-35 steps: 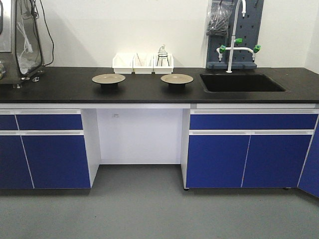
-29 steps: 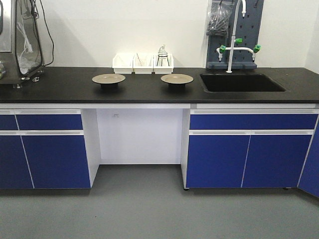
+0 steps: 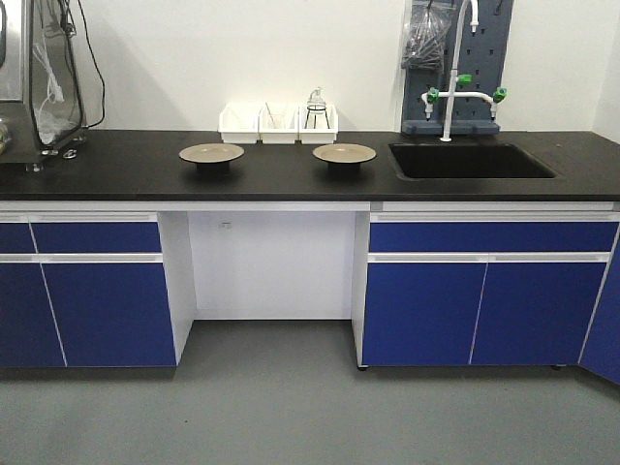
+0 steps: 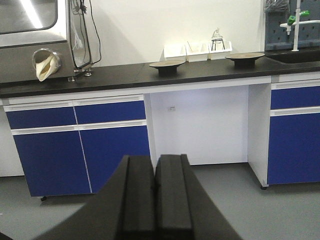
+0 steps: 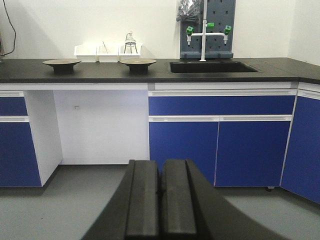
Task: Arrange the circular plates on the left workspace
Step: 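Drive the base up to the counter holding the two tan plates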
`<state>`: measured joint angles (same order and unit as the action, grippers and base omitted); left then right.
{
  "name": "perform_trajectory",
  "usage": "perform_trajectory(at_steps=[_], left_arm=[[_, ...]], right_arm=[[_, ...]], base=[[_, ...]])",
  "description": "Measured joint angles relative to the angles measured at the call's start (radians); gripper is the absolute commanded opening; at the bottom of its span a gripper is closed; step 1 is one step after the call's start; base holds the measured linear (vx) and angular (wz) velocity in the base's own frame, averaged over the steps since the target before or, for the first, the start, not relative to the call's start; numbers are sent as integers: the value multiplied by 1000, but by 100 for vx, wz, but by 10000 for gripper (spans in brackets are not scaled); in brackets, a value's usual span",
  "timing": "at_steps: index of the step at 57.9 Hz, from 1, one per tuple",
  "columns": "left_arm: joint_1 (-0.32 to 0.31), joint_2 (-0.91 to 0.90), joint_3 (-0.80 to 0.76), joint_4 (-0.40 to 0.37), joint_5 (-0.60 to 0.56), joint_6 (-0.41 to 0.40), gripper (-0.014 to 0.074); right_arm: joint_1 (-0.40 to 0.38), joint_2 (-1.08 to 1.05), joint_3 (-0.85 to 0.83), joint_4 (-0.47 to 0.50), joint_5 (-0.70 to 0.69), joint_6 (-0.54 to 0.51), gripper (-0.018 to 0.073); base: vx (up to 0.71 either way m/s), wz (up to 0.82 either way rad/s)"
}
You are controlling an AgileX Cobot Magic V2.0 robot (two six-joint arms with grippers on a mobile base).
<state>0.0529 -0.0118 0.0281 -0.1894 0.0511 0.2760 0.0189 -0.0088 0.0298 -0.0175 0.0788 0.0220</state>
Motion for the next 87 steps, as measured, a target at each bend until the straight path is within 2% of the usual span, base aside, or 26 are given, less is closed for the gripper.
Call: perform_trajectory(at_steps=[38, 87], left_arm=[[0, 0, 0, 0, 0, 0, 3], [0, 0, 0, 0, 0, 0, 3]], right_arm=[[0, 0, 0, 0, 0, 0, 2], [0, 0, 0, 0, 0, 0, 2]], base=[[7, 1], [34, 3]])
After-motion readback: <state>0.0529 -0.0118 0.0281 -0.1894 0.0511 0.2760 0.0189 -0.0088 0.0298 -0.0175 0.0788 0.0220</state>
